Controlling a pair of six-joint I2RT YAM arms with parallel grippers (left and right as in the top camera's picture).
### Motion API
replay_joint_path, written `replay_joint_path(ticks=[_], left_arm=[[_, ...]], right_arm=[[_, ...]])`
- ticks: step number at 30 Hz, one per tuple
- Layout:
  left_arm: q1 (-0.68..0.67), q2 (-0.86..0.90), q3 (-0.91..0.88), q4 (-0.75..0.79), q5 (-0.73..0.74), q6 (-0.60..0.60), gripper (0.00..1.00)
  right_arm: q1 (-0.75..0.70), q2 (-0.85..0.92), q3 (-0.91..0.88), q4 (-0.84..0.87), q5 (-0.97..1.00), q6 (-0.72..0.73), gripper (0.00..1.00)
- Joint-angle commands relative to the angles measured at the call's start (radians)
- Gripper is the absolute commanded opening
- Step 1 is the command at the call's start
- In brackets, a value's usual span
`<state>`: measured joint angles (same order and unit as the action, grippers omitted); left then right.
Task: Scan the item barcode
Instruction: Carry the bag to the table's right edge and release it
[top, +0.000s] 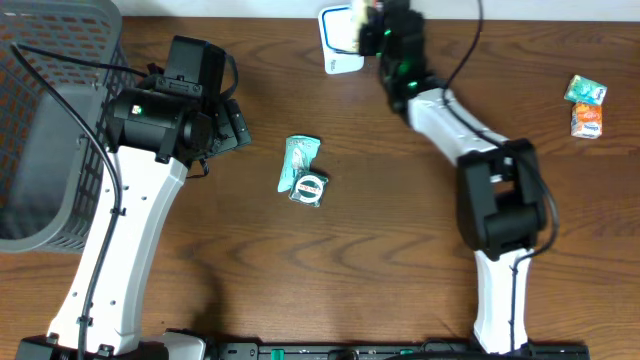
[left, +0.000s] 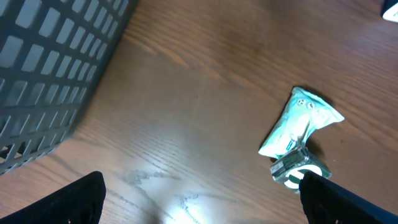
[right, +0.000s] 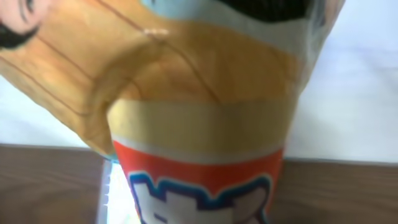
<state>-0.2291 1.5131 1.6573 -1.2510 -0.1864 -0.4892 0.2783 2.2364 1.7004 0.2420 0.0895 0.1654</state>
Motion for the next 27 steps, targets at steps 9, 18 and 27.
replay_joint_path(ticks=[9, 18, 27], left_arm=[[0.003, 0.003, 0.008, -0.002, -0.013, 0.010, 0.98], [0.003, 0.003, 0.008, -0.002, -0.013, 0.010, 0.98], [0.003, 0.003, 0.008, -0.002, -0.013, 0.010, 0.98]], right_arm=[[-0.296, -0.163, 0.018, -0.565, 0.304, -0.431, 0.01], [-0.470, -0.149, 0.006, -0.787, 0.257, -0.316, 0.99], [-0.444, -0.172, 0.007, -0.853, -0.012, -0.256, 0.99]])
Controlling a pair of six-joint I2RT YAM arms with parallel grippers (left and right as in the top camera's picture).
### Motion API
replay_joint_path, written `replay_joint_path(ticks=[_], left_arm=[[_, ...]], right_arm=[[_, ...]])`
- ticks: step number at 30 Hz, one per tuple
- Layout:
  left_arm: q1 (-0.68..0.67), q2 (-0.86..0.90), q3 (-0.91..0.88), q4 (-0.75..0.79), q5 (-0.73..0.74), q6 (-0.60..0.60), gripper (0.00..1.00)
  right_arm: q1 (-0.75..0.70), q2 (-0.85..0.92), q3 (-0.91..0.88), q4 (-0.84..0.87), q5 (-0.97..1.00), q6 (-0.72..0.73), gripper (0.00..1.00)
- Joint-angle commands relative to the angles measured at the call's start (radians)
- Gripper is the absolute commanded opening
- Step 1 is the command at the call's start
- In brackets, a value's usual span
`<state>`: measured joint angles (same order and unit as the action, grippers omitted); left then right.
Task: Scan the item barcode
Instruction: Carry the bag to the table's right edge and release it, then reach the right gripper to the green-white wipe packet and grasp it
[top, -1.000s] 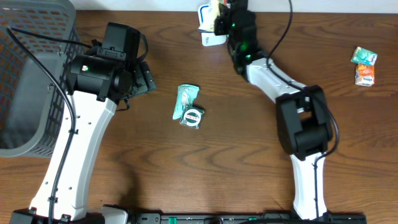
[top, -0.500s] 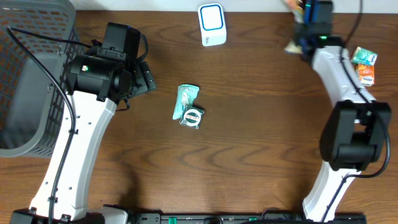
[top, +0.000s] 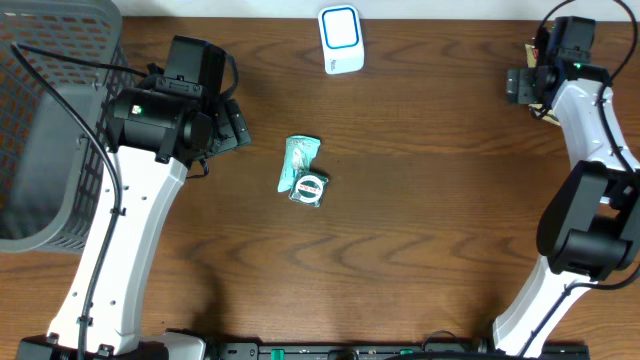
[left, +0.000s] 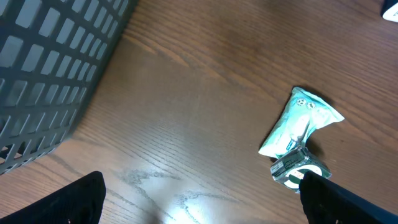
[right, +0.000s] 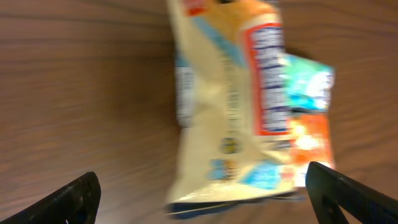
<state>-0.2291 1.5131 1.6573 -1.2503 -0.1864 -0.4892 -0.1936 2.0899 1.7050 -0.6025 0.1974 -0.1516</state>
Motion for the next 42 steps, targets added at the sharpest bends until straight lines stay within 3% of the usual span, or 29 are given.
replay_joint_path(ticks=[1, 5, 9, 12, 20, 25, 28, 35, 39, 41, 42], left_arm=[[0.003, 0.003, 0.008, -0.003, -0.013, 0.010, 0.98], [0.003, 0.003, 0.008, -0.003, -0.013, 0.010, 0.98], [0.003, 0.003, 0.008, -0.003, -0.013, 0.010, 0.98], [0.003, 0.003, 0.008, -0.003, -0.013, 0.010, 0.98], [0.003, 0.003, 0.008, -0.003, -0.013, 0.010, 0.98], [0.003, 0.003, 0.008, -0.003, -0.013, 0.010, 0.98], [0.003, 0.003, 0.008, -0.003, -0.013, 0.010, 0.98], [0.003, 0.003, 0.008, -0.003, -0.013, 0.010, 0.98], [0.003, 0.003, 0.008, -0.003, -0.013, 0.010, 0.98], [0.003, 0.003, 0.008, -0.003, -0.013, 0.010, 0.98], [0.003, 0.003, 0.008, -0.003, -0.013, 0.010, 0.98]], right_arm=[[0.037, -0.035, 0.003, -0.012, -0.164, 0.090, 0.99], [0.077, -0.056, 0.003, -0.040, -0.498, 0.151, 0.97], [0.129, -0.053, 0.002, -0.096, -0.881, 0.151, 0.79], [0.185, -0.050, 0.001, -0.152, -0.975, 0.151, 0.78], [0.436, -0.034, -0.022, -0.216, -0.834, 0.110, 0.81], [0.591, -0.015, -0.031, -0.189, -0.608, 0.272, 0.84], [0.666, 0.005, -0.031, -0.180, -0.473, 0.395, 0.93], [0.726, 0.075, -0.032, -0.148, -0.466, 0.555, 0.94], [0.737, 0.123, -0.032, -0.100, -0.526, 0.566, 0.93], [0.743, 0.144, -0.032, -0.087, -0.560, 0.566, 0.89], [0.747, 0.158, -0.032, -0.081, -0.586, 0.566, 0.82]])
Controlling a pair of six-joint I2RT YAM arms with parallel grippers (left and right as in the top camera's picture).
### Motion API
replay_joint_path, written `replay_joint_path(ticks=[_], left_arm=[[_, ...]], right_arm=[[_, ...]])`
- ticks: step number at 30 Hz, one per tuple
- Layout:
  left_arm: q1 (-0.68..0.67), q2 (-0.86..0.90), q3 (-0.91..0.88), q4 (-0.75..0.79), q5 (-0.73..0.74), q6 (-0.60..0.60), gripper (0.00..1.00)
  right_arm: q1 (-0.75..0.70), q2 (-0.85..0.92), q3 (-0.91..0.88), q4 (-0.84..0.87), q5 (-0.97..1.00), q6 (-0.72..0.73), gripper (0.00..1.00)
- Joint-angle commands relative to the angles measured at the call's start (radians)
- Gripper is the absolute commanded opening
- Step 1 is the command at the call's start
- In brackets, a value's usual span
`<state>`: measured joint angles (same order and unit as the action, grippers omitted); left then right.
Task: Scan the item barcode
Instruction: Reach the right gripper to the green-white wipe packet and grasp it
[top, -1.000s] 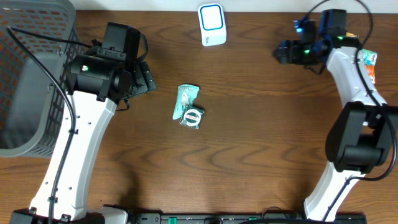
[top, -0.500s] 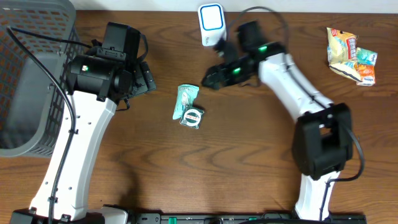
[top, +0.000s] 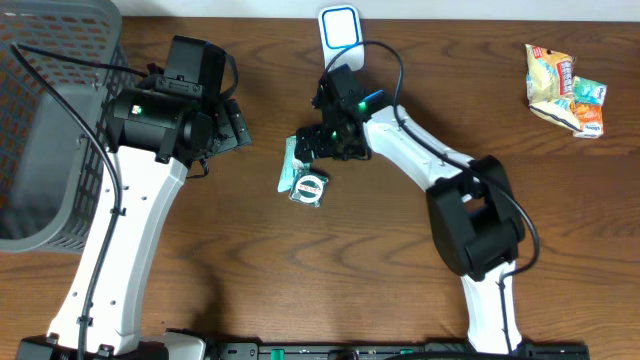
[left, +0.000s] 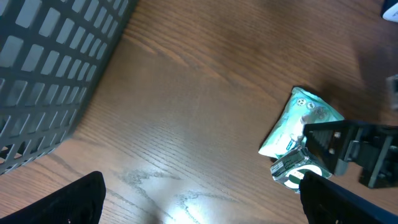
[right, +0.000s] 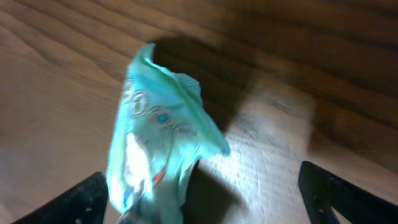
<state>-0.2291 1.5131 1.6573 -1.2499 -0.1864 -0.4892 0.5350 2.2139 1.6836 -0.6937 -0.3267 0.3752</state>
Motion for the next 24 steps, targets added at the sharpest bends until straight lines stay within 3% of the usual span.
replay_joint_path(ticks=[1, 9, 12, 24], left_arm=[[0.003, 0.003, 0.008, -0.003, -0.013, 0.010, 0.98], [0.003, 0.003, 0.008, -0.003, -0.013, 0.010, 0.98], [0.003, 0.003, 0.008, -0.003, -0.013, 0.010, 0.98], [0.003, 0.003, 0.008, -0.003, -0.013, 0.010, 0.98]], right_arm=[[0.020, 0.044, -0.010, 0.012, -0.076, 0.039, 0.78], [0.029, 0.056, -0.010, 0.014, -0.111, 0.039, 0.17], [0.014, 0.053, -0.008, 0.014, -0.141, 0.038, 0.01], [-0.169, -0.109, -0.007, -0.055, -0.288, -0.091, 0.01]])
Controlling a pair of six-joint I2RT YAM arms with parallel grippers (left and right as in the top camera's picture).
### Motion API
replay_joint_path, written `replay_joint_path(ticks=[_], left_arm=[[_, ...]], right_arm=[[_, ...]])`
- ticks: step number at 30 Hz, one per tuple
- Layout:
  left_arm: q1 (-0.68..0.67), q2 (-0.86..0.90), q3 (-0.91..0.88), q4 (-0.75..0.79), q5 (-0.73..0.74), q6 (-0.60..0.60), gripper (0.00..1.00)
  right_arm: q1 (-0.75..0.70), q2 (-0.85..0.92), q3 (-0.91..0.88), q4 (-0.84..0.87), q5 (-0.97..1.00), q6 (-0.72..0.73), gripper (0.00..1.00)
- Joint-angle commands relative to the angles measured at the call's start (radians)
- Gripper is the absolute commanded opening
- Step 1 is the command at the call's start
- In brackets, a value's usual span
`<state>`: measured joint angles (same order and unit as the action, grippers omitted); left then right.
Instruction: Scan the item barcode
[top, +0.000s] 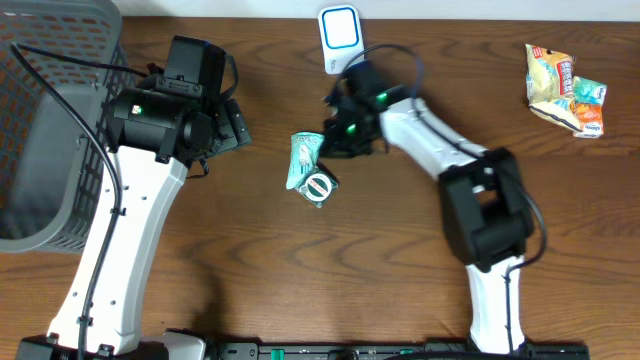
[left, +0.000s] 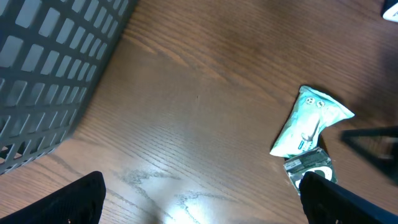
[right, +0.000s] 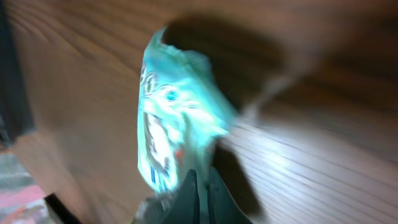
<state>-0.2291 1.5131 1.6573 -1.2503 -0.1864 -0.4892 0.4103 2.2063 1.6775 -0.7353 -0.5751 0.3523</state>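
A teal packet (top: 302, 155) with a dark, ring-marked end (top: 318, 188) lies mid-table. It also shows in the left wrist view as the teal packet (left: 310, 123). My right gripper (top: 336, 140) sits at its right edge, and its fingers (right: 200, 194) are shut on the packet's (right: 171, 127) thin edge. The white and blue scanner (top: 340, 36) stands at the back centre. My left gripper (left: 200, 202) hangs open above bare wood left of the packet, holding nothing.
A grey mesh basket (top: 40, 120) fills the left side and shows in the left wrist view as the basket wall (left: 50, 56). Two snack packets (top: 562, 78) lie at the back right. The left arm (top: 165, 105) stands beside the basket.
My right gripper was open over the teal packet and is now shut on its edge. The packet has shifted slightly to the right. The left arm has not moved.
My right gripper held an orange and cream snack bag at the scanner. Then it was open at the far right with that bag on the table by the other snack. Then it was open over the teal packet, and now it grips it.
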Motion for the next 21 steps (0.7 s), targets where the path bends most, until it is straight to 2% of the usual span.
replay_joint_path(ticks=[1, 7, 8, 11, 12, 14, 19, 21], left_arm=[[0.003, 0.003, 0.008, -0.003, -0.013, 0.010, 0.98], [0.003, 0.003, 0.008, -0.003, -0.013, 0.010, 0.98], [0.003, 0.003, 0.008, -0.003, -0.013, 0.010, 0.98], [0.003, 0.003, 0.008, -0.003, -0.013, 0.010, 0.98], [0.003, 0.003, 0.008, -0.003, -0.013, 0.010, 0.98], [0.003, 0.003, 0.008, -0.003, -0.013, 0.010, 0.98], [0.003, 0.003, 0.008, -0.003, -0.013, 0.010, 0.98], [0.003, 0.003, 0.008, -0.003, -0.013, 0.010, 0.98]], right_arm=[[-0.056, -0.117, -0.001, -0.022, -0.036, -0.084, 0.01], [-0.076, -0.153, -0.002, -0.047, -0.015, -0.114, 0.03], [-0.072, -0.152, -0.003, -0.047, -0.015, -0.114, 0.09], [-0.049, -0.149, -0.014, -0.056, -0.014, -0.114, 0.21], [-0.026, -0.149, -0.027, -0.062, -0.008, -0.115, 0.33], [0.011, -0.149, -0.051, -0.064, 0.022, -0.114, 0.38], [0.113, -0.149, -0.137, -0.065, 0.175, -0.114, 0.38], [0.143, -0.149, -0.168, -0.061, 0.208, -0.115, 0.32]])
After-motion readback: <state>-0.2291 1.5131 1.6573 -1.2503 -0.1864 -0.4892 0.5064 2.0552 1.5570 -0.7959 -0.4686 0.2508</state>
